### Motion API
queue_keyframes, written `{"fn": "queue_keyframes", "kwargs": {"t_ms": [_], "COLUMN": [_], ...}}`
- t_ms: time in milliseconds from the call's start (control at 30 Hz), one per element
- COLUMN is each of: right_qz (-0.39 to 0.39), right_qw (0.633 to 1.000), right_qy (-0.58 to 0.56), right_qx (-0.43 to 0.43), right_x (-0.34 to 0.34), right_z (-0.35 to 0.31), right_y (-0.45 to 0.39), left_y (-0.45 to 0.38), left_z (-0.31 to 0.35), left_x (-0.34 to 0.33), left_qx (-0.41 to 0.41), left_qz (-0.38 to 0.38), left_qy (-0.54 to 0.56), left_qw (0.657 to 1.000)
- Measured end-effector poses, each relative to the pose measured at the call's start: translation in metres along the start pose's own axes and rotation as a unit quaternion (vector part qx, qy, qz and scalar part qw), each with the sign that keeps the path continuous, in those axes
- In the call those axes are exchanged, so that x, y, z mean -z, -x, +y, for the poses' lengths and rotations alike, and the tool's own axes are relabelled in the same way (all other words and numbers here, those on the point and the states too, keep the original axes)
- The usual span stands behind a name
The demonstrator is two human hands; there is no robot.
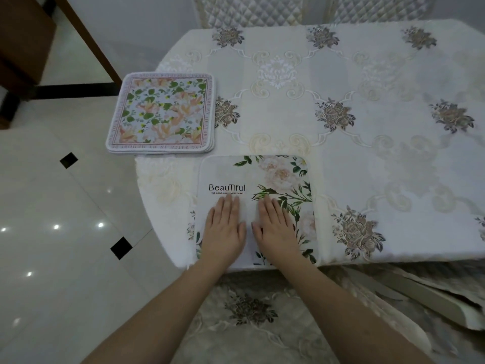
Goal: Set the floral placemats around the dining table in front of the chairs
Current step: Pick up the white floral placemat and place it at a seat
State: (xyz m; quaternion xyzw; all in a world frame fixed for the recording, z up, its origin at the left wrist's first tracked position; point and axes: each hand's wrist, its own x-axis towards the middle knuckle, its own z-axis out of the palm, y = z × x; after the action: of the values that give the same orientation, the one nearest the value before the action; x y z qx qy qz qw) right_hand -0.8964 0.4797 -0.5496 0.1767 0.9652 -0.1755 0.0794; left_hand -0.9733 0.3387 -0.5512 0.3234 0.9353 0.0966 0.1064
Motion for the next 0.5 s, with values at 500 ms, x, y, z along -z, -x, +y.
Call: {"fn": "queue_keyframes", "kwargs": {"t_ms": [500], "right_qz": [-0.114], "right_qw": [0.986], "right_qy": [0.105], "right_qx": [0.06], "right_x": [0.026], "right_z": [0.072], "right_y": [0.053], "left_y": [0.054], "left_z": [-0.078], "left_x": [0.015], "left_qx": [-0.105], "left_qz": [-0.139], "left_qy": [-0.091], "left_qw": [0.98]}}
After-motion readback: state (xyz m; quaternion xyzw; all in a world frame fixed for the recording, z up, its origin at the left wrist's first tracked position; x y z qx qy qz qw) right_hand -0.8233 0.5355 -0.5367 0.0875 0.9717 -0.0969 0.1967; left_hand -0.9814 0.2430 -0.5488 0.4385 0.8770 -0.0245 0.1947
